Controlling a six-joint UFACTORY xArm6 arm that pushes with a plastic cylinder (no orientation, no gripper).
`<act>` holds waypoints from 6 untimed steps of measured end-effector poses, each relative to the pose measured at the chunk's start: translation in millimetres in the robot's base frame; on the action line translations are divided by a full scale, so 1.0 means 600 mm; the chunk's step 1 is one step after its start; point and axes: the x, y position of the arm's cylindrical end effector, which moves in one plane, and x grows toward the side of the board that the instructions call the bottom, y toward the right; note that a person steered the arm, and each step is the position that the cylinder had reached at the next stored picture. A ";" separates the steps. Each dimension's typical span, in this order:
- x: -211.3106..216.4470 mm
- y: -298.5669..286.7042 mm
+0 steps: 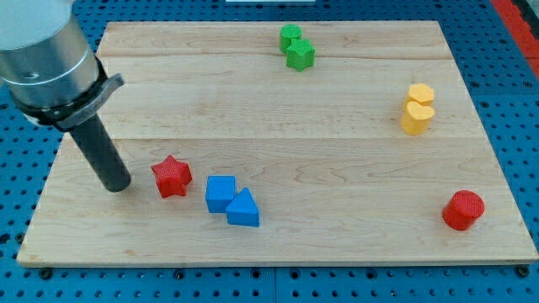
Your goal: Push the red star into the red circle
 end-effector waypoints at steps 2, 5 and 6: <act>-0.044 0.308; 0.008 0.435; -0.025 0.483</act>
